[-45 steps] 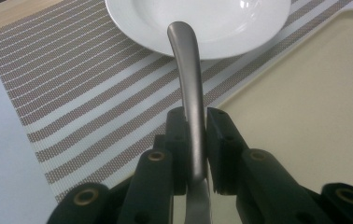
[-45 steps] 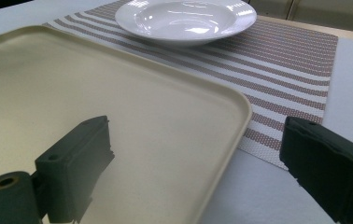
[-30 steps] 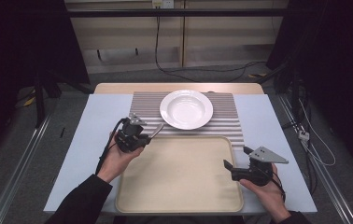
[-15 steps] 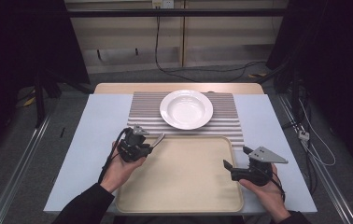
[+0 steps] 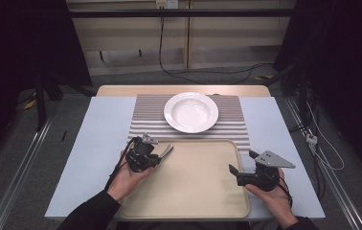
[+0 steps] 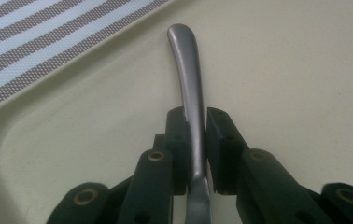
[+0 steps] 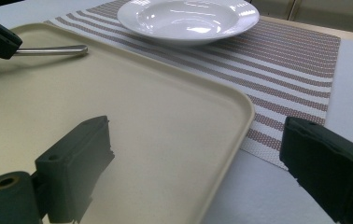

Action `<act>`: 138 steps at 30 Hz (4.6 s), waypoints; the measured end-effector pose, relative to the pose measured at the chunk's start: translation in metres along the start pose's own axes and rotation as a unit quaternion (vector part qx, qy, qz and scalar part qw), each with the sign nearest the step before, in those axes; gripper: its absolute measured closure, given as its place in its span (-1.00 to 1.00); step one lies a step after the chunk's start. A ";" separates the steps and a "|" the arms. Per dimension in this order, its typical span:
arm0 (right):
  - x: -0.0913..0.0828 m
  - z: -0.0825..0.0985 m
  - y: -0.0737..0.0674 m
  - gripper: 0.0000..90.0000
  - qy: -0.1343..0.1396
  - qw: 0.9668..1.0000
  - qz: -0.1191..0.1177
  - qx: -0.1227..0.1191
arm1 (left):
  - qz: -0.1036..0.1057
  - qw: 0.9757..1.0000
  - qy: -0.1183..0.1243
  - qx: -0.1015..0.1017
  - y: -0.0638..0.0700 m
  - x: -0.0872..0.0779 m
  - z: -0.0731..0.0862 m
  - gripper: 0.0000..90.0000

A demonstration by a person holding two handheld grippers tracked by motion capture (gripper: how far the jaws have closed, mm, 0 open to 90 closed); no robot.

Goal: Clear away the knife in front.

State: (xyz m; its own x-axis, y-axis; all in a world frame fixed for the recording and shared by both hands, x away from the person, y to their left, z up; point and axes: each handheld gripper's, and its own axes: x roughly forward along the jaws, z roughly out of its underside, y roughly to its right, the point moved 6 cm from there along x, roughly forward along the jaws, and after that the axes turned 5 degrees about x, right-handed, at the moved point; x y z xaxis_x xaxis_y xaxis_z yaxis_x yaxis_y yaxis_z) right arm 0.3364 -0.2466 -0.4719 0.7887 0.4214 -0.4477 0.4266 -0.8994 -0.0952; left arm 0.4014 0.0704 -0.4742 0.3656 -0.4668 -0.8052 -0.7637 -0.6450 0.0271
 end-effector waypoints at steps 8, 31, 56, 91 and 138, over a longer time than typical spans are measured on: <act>0.000 0.000 0.000 -0.79 0.001 1.000 -0.001 0.000 | 0.003 1.000 -0.012 -0.012 0.006 0.005 0.007 0.77; 0.000 0.000 0.000 -0.79 0.001 1.000 -0.003 -0.001 | 0.004 1.000 -0.015 -0.006 0.004 -0.003 0.024 0.63; 0.000 0.000 0.001 -0.79 0.000 1.000 -0.004 0.003 | 0.048 0.995 0.070 0.048 0.015 0.002 -0.001 0.29; 0.001 0.000 0.000 -0.79 0.000 1.000 -0.002 0.000 | 0.015 0.996 0.014 0.089 0.005 0.012 0.010 1.00; 0.001 0.000 0.000 -0.79 0.000 1.000 -0.004 0.000 | -0.011 0.999 -0.003 0.050 -0.024 -0.007 0.030 1.00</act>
State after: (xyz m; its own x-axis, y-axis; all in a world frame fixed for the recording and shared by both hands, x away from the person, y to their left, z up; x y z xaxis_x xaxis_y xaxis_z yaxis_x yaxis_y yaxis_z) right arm 0.3374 -0.2458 -0.4720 0.7851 0.4292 -0.4466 0.4331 -0.8958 -0.0995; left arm 0.4010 0.1075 -0.4874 0.3802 -0.4488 -0.8087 -0.8049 -0.5913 -0.0502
